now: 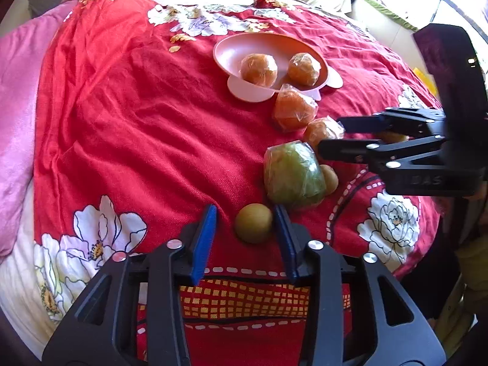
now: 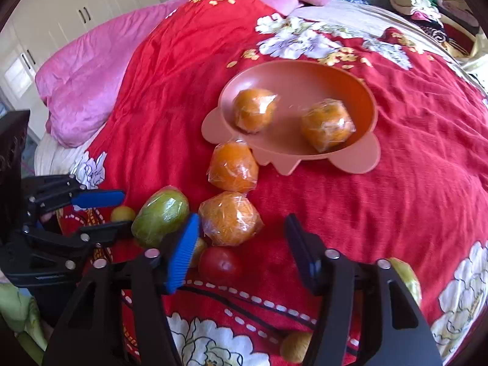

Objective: Organize fruits

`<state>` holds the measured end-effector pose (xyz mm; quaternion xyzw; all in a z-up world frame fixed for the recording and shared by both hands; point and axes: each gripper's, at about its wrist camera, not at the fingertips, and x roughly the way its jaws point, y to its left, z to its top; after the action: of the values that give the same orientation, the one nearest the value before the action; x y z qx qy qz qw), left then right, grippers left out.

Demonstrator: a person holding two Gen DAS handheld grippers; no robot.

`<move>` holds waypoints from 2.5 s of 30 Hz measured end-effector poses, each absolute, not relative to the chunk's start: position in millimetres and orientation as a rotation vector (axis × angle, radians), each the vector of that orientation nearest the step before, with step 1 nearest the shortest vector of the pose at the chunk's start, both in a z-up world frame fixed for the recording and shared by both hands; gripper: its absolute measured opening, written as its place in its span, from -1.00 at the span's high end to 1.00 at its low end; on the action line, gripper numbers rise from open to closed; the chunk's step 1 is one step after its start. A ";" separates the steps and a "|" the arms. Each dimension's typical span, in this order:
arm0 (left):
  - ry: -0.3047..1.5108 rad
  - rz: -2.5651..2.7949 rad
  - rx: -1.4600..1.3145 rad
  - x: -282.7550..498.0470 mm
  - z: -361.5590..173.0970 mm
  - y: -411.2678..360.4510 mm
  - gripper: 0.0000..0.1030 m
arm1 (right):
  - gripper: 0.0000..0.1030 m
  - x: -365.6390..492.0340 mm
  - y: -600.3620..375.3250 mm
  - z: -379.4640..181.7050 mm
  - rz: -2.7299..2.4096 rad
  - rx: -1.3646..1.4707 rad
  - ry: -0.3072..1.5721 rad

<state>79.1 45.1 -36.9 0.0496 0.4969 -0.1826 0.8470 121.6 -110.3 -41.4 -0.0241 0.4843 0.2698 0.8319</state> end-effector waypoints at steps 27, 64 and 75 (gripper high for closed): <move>1.069 -0.419 0.192 83.6 -45.3 35.5 0.63 | 0.25 121.2 -124.8 -27.9 0.557 0.015 0.971; 1.008 -0.385 0.114 97.6 0.5 40.3 0.65 | 0.25 124.0 -155.9 8.7 0.538 0.085 0.886; 0.981 -0.397 0.114 120.3 16.4 16.9 0.65 | 0.25 131.8 -168.0 24.7 0.529 0.090 0.850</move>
<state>120.3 16.9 16.4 0.0545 0.4678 -0.1894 0.8616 131.8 -168.0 24.7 0.0430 0.4072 0.2535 0.8764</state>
